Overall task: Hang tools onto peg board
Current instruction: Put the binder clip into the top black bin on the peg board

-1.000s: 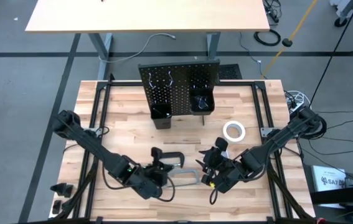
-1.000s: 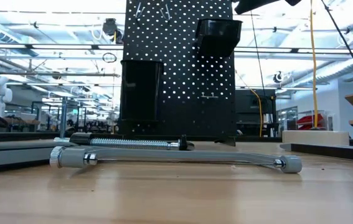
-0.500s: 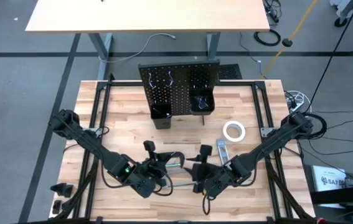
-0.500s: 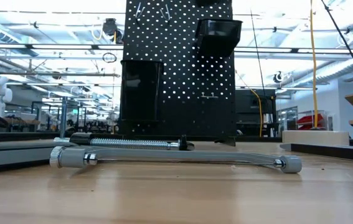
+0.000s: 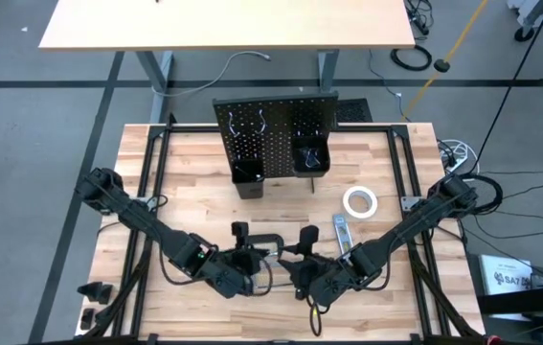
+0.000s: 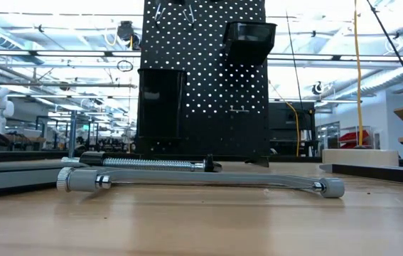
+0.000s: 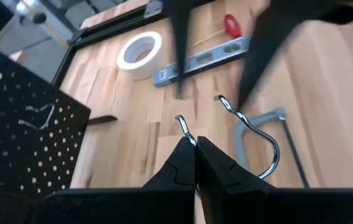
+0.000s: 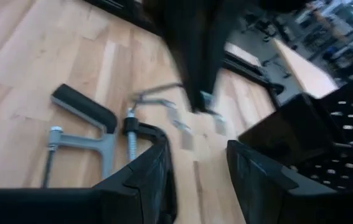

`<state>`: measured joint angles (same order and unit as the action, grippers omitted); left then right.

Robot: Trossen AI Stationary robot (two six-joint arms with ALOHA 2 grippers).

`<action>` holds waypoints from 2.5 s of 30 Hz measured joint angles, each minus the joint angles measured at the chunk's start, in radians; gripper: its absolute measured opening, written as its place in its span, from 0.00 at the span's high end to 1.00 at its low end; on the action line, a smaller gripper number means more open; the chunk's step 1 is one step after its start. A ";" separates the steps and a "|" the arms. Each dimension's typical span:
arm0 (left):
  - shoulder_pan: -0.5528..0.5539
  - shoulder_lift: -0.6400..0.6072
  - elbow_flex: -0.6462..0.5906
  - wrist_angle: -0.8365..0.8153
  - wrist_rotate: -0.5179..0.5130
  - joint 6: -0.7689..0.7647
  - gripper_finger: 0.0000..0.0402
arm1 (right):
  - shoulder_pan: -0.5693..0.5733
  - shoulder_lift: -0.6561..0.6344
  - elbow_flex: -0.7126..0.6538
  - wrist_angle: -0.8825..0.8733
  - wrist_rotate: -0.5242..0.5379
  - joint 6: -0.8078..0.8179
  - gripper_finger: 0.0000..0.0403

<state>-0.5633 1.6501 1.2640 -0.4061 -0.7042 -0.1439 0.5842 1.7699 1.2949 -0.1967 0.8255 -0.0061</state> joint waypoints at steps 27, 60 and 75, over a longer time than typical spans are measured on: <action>0.060 0.002 0.000 0.054 0.149 -0.006 0.99 | -0.012 0.000 0.000 0.008 -0.031 0.020 0.98; -0.083 -0.404 -0.222 -0.097 -0.114 -0.027 0.65 | -0.057 -0.270 -0.002 -0.195 0.065 0.088 1.00; -0.108 -0.593 -0.440 0.180 -0.173 0.045 0.65 | -0.438 -0.527 0.000 -0.295 -0.242 0.278 1.00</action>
<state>-0.6716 1.0574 0.8242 -0.2261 -0.8770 -0.0986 0.1462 1.2431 1.2949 -0.4916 0.5838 0.2715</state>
